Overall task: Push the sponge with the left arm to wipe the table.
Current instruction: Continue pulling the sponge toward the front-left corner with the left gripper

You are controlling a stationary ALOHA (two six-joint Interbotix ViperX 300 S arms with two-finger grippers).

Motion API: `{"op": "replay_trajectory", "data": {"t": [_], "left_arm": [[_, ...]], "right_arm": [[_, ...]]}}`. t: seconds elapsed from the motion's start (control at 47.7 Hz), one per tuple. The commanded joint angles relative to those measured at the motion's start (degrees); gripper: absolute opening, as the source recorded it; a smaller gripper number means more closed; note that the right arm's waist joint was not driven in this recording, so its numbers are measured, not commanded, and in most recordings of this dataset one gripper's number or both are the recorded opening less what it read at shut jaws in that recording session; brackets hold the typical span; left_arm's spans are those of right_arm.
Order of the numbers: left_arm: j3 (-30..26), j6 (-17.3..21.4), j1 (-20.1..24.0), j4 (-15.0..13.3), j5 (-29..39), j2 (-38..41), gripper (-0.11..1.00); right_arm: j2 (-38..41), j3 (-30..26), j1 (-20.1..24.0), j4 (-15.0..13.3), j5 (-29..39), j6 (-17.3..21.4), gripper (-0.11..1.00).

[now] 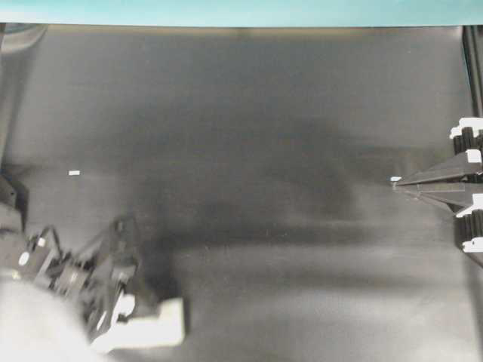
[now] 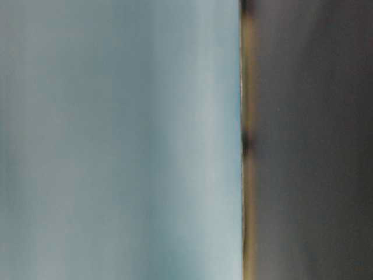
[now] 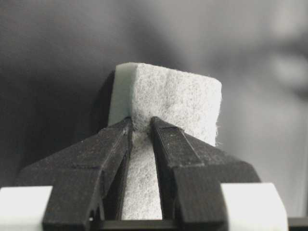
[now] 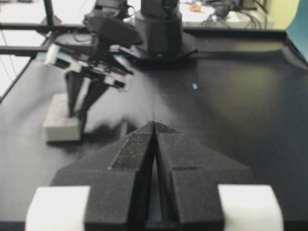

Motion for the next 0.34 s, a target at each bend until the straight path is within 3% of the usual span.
{"op": "replay_trajectory", "data": {"t": [0.0,0.315], "left_arm": [[-0.79,0.0,-1.76,0.26,0.0,-0.09,0.17],[-1.05,1.23,-0.7,0.26,0.0,-0.7,0.18]], "right_arm": [[0.18,-0.44,0.0,0.09,-0.26,0.09,-0.01],[0.18,-0.35,0.0,0.09,-0.26,0.09,-0.01]]}}
